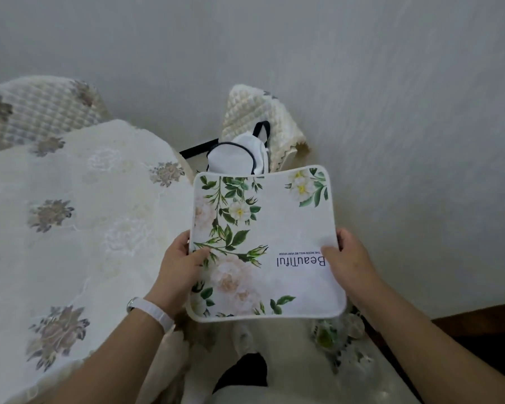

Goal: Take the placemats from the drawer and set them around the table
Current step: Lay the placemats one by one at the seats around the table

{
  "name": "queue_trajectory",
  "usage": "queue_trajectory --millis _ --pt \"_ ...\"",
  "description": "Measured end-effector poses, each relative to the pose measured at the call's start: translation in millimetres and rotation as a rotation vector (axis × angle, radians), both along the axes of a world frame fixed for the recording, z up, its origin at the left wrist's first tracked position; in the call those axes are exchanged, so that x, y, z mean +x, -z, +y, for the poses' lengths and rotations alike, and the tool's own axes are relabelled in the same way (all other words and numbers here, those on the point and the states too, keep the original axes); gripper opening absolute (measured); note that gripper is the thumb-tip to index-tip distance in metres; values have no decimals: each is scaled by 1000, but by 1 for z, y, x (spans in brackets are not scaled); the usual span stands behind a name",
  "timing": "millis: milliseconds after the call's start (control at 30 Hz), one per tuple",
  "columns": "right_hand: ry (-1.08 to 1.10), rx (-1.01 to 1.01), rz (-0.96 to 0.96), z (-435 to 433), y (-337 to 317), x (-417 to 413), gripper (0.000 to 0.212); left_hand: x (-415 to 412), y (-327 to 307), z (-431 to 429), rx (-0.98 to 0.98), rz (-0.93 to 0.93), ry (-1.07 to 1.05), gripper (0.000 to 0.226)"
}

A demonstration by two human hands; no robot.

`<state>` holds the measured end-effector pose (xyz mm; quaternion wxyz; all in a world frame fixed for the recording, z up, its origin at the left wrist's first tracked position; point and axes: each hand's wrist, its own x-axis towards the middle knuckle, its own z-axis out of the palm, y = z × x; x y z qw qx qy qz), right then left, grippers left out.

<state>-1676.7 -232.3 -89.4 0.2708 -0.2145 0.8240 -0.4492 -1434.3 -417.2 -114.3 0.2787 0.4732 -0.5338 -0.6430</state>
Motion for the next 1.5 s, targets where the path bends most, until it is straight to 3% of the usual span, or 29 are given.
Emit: queue_trajectory --millis 400,800,1233,1500 --pt "-119 -2 -26 -175 -8 -51 19 -28 -2 -139 20 22 -105 31" --pt "-414 -2 -79 -323 18 -46 17 18 5 -193 65 29 -400 34" --pt "-737 17 -221 -484 37 -70 26 -8 25 -247 163 -96 -791 23" --pt "-711 107 -350 -532 78 -64 26 -10 56 -270 235 -121 -875 22"
